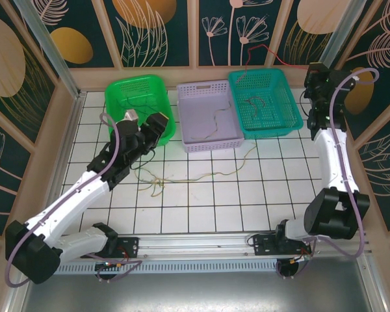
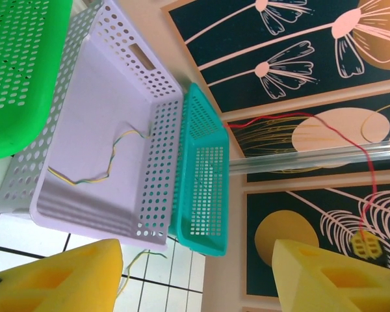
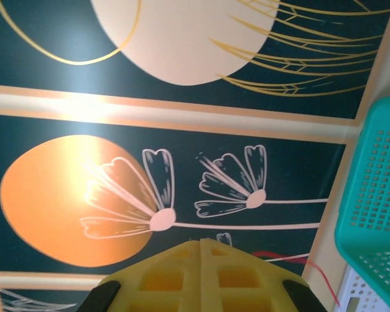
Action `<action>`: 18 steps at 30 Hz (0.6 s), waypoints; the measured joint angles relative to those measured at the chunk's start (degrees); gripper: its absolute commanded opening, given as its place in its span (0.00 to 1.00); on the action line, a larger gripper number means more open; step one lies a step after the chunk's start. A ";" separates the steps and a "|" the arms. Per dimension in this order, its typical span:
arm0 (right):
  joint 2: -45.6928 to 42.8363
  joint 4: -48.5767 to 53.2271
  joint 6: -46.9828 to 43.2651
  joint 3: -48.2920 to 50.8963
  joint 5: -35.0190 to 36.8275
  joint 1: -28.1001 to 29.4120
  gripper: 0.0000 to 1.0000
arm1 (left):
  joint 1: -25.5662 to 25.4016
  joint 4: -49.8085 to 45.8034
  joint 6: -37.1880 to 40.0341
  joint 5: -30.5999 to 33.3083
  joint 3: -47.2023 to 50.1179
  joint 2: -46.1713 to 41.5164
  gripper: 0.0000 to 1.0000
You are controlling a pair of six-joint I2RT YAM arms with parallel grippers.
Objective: Untangle the cables
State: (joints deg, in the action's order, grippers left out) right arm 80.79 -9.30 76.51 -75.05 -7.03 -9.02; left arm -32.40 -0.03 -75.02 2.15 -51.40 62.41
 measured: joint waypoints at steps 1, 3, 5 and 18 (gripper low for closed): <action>0.35 -0.20 -0.11 0.15 0.00 0.00 0.00 | 0.00 -0.24 -0.02 0.04 0.46 -0.85 0.61; 0.22 -1.84 -0.59 1.86 0.00 0.11 0.00 | 0.00 -0.63 -0.07 0.28 1.68 -2.99 0.60; -0.35 -3.56 -1.11 4.44 0.00 0.11 0.00 | 0.00 -1.25 -0.24 0.55 2.56 -4.55 0.59; 0.50 -5.81 -14.67 9.46 -0.04 -1.27 0.00 | 0.00 -3.58 -1.22 0.15 5.11 -6.88 0.59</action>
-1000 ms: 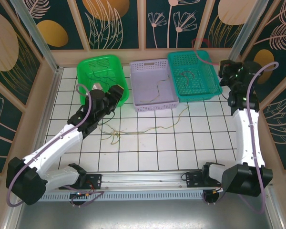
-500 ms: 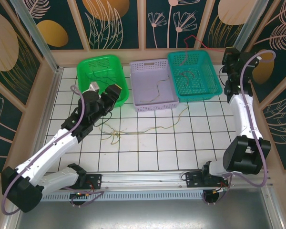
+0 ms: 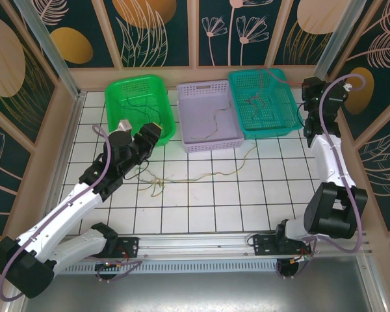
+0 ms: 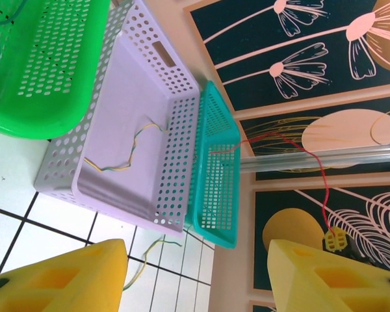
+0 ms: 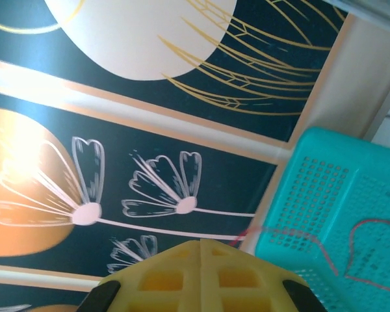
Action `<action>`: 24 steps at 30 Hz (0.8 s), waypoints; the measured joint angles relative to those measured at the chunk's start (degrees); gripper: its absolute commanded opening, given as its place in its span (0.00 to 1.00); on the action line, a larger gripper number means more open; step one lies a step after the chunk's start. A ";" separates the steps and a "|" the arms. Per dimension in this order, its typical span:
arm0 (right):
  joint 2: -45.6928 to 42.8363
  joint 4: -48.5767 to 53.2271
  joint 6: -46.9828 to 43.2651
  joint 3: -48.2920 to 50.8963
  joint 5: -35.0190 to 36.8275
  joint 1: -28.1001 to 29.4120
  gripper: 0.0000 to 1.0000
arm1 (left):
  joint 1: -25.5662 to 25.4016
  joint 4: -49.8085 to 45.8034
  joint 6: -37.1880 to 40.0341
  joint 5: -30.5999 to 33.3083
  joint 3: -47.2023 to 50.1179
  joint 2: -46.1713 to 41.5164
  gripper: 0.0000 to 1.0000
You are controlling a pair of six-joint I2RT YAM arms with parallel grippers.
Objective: Untangle the cables
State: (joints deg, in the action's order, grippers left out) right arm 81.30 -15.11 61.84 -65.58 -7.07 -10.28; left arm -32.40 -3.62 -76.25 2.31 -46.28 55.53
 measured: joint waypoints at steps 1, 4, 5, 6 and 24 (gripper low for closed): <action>0.59 0.00 -1.38 0.00 0.04 0.04 0.00 | 0.00 -0.09 -0.02 -0.42 0.02 0.00 0.59; 3.17 -0.81 -6.25 0.98 0.74 0.63 0.00 | 0.00 -0.83 0.17 -1.38 0.02 -0.46 0.59; 4.00 -1.92 -7.54 1.99 0.90 0.81 0.00 | 0.00 -1.25 0.24 -1.73 0.02 -0.87 0.60; 4.81 -3.23 -8.52 3.19 0.92 0.98 0.00 | 0.00 -1.66 0.37 -1.92 0.02 -1.38 0.59; 15.78 -3.48 -24.04 3.39 6.64 9.09 0.00 | 0.00 -6.32 -0.13 -2.27 2.91 -9.27 0.58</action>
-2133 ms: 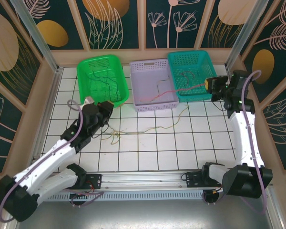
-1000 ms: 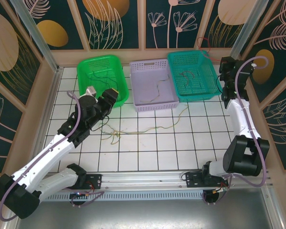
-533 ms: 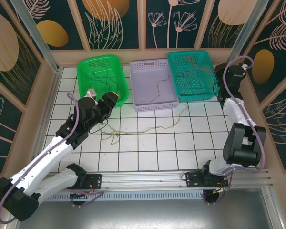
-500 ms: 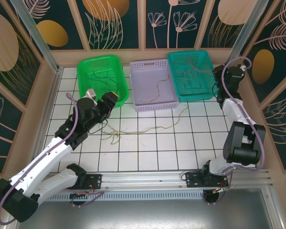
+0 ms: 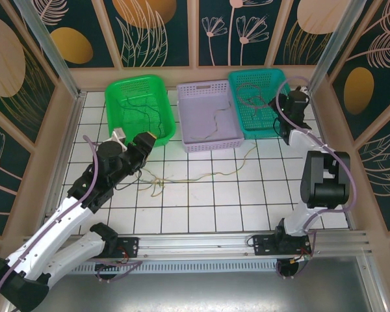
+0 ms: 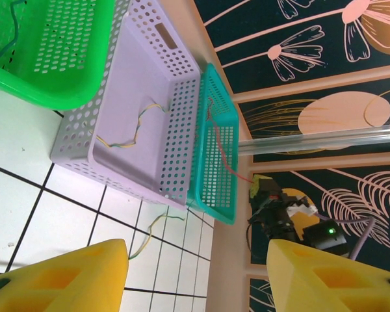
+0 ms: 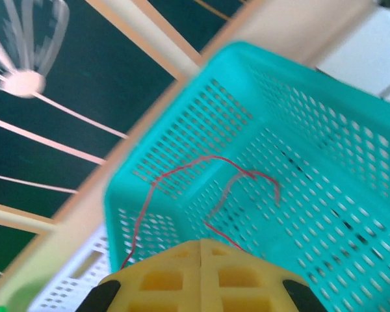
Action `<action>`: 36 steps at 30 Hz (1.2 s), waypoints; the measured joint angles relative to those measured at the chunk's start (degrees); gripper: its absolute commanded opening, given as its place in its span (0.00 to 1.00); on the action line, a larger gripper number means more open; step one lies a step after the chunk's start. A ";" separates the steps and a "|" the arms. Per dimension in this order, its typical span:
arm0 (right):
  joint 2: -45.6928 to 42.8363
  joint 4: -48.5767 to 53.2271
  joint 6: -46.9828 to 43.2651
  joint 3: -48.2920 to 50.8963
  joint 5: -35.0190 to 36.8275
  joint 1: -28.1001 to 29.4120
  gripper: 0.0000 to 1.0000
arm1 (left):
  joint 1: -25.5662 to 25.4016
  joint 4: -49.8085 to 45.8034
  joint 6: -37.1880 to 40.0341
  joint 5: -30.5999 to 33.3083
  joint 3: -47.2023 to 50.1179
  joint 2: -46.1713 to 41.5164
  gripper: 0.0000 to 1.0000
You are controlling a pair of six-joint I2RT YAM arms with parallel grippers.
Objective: Untangle the cables
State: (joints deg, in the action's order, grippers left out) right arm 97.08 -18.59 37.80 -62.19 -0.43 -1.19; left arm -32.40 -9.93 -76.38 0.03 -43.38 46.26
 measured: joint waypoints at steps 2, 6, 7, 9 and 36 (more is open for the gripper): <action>0.35 3.67 -0.04 0.13 2.14 -0.24 0.00 | 0.00 0.00 -0.17 0.00 0.00 0.00 0.58; 0.50 9.25 -1.55 -0.31 5.29 -2.25 0.00 | 0.00 0.02 -0.24 -0.02 0.02 0.00 0.58; 0.90 10.67 -2.69 -1.11 5.97 -2.62 0.00 | 0.00 0.07 -0.33 -0.02 0.11 0.00 0.58; 2.82 14.14 -5.53 -4.50 7.58 -2.84 0.00 | 0.00 0.11 -0.37 -0.04 0.33 0.09 0.58; -0.04 39.23 -9.55 -28.09 12.02 0.74 0.70 | 0.00 -16.98 -0.33 4.59 -0.17 3.54 0.66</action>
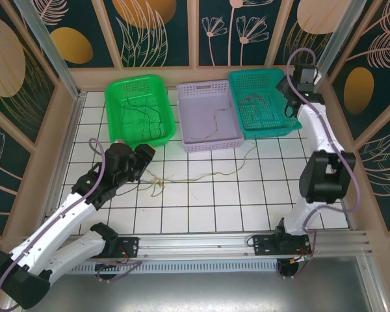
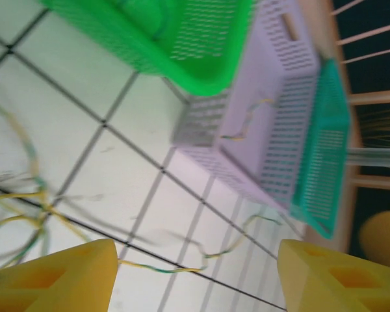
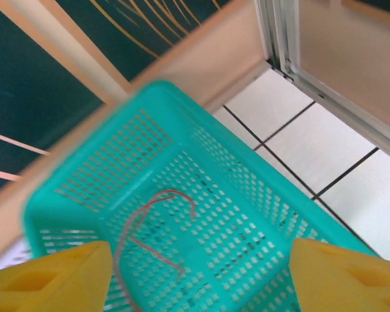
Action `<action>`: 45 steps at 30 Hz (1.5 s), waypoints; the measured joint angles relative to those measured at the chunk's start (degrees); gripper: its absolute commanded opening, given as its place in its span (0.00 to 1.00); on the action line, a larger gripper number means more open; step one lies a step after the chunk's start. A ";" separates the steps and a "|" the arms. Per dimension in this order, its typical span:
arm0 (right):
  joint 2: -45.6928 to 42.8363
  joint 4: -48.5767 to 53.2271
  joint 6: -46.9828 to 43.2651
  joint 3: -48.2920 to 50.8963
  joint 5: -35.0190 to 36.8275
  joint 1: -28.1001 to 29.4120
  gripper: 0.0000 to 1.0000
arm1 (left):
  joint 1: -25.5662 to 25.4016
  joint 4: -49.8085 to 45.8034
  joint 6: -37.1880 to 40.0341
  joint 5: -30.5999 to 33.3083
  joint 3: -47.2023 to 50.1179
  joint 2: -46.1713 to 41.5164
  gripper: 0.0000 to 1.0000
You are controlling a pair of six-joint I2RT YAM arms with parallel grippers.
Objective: Untangle the cables
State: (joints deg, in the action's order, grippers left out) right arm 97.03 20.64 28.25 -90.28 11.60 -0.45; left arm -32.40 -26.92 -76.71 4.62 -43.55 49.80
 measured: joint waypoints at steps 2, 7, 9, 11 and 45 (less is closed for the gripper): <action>-6.05 -0.07 1.88 3.10 0.63 2.84 0.68 | 0.02 -3.56 0.68 1.03 -0.39 2.01 0.67; -21.22 -1.90 11.39 20.74 -3.52 21.49 0.66 | 2.38 -9.09 2.80 2.03 0.59 6.10 0.68; -23.15 -3.02 17.75 28.70 -8.28 29.29 0.67 | 5.60 -7.52 3.23 0.50 3.63 5.66 0.69; -22.05 -4.17 24.90 35.30 -13.20 35.21 0.68 | 9.09 -5.29 3.21 -1.84 7.13 5.75 0.69; 6.99 -26.93 75.65 38.16 -25.57 52.19 0.07 | 11.37 6.14 6.27 -10.60 6.45 25.83 0.28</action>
State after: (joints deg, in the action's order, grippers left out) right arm 104.03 -6.28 103.90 -52.12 -13.98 51.75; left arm -21.04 -20.78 -70.43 -5.98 -37.10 75.64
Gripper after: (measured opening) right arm 0.117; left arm 0.346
